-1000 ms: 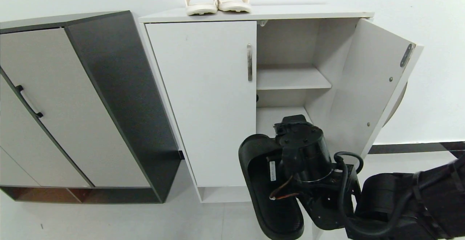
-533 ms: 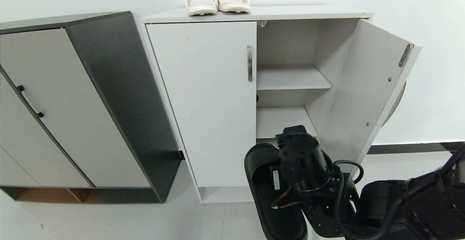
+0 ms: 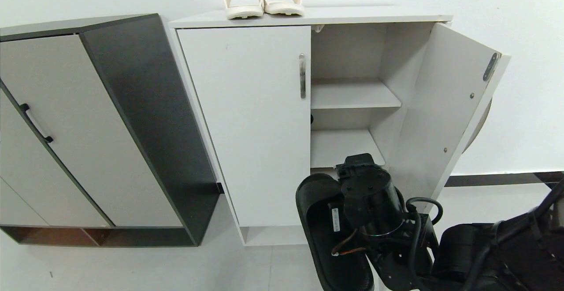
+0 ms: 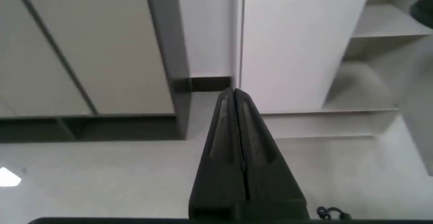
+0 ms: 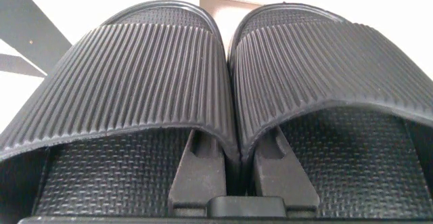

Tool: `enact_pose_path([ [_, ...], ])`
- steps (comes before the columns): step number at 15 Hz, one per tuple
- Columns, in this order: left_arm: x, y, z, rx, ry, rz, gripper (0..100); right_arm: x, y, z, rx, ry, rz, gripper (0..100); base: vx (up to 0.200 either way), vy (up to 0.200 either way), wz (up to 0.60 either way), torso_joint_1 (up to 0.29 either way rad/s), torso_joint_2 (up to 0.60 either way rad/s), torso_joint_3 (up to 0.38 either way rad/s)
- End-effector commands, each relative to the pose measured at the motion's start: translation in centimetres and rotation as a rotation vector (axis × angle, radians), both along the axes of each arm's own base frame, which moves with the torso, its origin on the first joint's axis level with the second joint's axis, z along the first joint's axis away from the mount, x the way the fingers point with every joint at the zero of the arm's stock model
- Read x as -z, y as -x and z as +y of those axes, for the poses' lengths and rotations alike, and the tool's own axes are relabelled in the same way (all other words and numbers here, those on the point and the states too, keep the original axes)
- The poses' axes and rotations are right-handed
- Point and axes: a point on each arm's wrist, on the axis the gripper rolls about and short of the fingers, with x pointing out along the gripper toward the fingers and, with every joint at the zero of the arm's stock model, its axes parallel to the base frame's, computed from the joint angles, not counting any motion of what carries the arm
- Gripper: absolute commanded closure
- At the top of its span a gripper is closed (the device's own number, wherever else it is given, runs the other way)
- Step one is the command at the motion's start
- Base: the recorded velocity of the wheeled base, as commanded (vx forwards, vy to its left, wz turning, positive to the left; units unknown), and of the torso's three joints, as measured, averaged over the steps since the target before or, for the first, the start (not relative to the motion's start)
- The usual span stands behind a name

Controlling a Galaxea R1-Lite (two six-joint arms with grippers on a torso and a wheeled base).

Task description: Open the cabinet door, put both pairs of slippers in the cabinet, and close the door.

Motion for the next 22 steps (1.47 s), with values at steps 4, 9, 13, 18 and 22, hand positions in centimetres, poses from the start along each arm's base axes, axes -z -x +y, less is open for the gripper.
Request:
enact_pose_path([
  [4, 0.1, 0.6, 0.3, 0.032, -0.026, -0.080, 100, -0.9, 0.1, 0.4, -0.011, -0.021, -0.021, 100, 0.000, 0.000, 0.00, 0.000, 0.00, 0.000],
  [9, 0.1, 0.6, 0.3, 0.048, 0.002, -0.081, 100, -2.9, -0.5, 1.7, -0.016, -0.082, -0.068, 100, 0.000, 0.000, 0.00, 0.000, 0.00, 0.000],
  [13, 0.1, 0.6, 0.3, 0.046, 0.005, -0.081, 100, -2.9, -0.9, 2.3, -0.017, -0.079, -0.075, 100, 0.000, -0.100, 0.00, 0.001, 0.01, 0.002],
  [18, 0.1, 0.6, 0.3, 0.048, 0.005, -0.081, 100, -4.0, -1.1, 2.9, -0.020, -0.114, -0.100, 100, 0.000, -0.120, 0.00, 0.003, 0.00, 0.002],
  [22, 0.1, 0.6, 0.3, 0.048, 0.007, -0.081, 100, -4.2, -1.2, 3.0, -0.015, -0.123, -0.108, 100, 0.000, 0.000, 0.00, 0.000, 0.00, 0.000],
])
